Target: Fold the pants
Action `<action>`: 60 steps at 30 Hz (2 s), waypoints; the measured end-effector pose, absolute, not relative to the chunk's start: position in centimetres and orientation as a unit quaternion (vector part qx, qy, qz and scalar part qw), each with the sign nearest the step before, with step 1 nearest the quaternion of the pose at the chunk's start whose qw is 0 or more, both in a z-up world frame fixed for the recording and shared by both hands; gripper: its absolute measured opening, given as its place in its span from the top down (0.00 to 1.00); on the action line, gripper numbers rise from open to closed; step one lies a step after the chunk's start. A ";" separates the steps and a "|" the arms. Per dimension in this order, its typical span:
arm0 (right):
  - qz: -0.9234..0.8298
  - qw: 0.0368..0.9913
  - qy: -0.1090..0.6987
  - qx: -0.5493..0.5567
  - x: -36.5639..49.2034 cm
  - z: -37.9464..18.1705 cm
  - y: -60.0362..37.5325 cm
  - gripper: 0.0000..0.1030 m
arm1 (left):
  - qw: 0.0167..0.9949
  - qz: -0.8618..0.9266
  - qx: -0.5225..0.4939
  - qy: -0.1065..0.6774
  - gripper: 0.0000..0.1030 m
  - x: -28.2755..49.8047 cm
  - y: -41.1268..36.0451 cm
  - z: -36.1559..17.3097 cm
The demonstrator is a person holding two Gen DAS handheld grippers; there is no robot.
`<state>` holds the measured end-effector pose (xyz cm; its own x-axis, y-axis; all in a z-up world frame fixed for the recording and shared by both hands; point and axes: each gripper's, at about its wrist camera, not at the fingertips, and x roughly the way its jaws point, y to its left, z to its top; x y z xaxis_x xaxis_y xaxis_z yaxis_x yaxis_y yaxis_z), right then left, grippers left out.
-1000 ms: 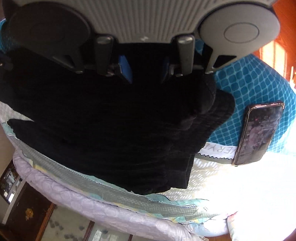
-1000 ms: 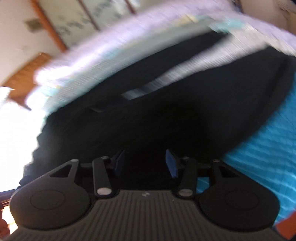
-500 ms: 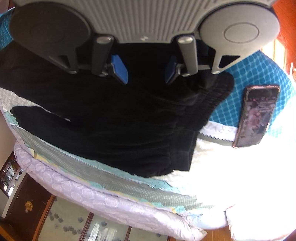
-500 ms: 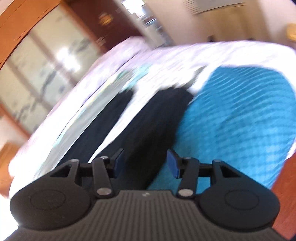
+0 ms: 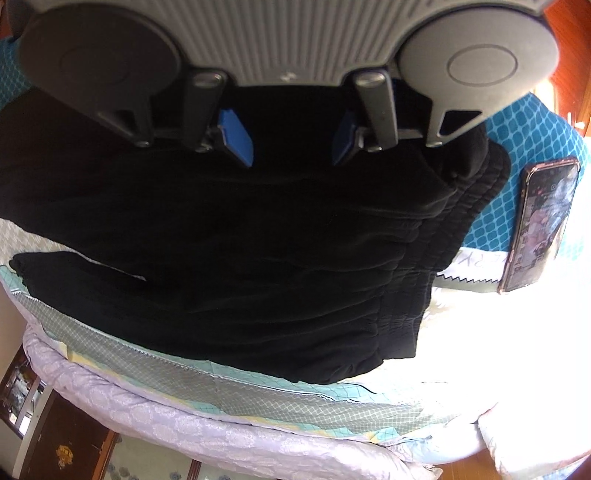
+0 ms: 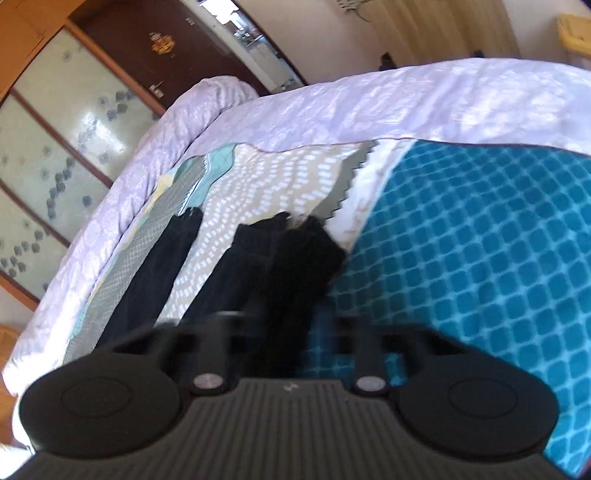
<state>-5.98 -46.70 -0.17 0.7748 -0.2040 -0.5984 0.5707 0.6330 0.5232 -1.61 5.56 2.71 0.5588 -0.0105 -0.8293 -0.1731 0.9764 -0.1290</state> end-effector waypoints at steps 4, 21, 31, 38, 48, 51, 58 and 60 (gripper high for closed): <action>-0.293 0.851 0.258 0.352 -7.0 -1.0 -47.9 0.92 | 0.861 0.043 -0.101 0.496 0.52 -0.7 5.8 1.4; -0.195 0.893 0.247 0.321 6.2 7.0 -44.4 0.41 | 0.920 -0.027 0.078 0.382 0.38 19.2 15.3 7.1; -0.208 0.875 0.357 0.253 30.1 5.3 -40.7 0.32 | 0.900 -0.064 0.122 0.414 0.20 24.4 14.5 -0.4; -0.290 0.830 0.410 0.244 36.7 0.1 -41.4 0.37 | 0.902 -0.104 0.087 0.410 0.66 24.5 15.6 -0.7; -0.276 0.861 0.331 0.270 30.4 3.5 -43.1 0.96 | 0.929 -0.085 0.107 0.345 0.88 18.8 13.5 5.4; -0.254 0.870 0.296 0.302 25.8 7.1 -44.2 0.96 | 0.938 -0.085 0.103 0.319 0.88 15.0 13.3 8.7; -0.222 0.880 0.236 0.348 10.6 11.3 -46.8 0.96 | 0.945 -0.086 0.095 0.301 0.88 3.1 12.5 11.8; -0.224 0.877 0.231 0.358 5.8 10.5 -47.7 0.96 | 0.942 -0.090 0.079 0.314 0.88 -0.2 12.2 11.4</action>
<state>5.78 -47.67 10.53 0.7930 -0.2272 -0.5652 0.5579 0.6435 0.5241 -0.22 12.25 11.41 0.7861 -0.1196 -0.6064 0.2195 0.9712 0.0930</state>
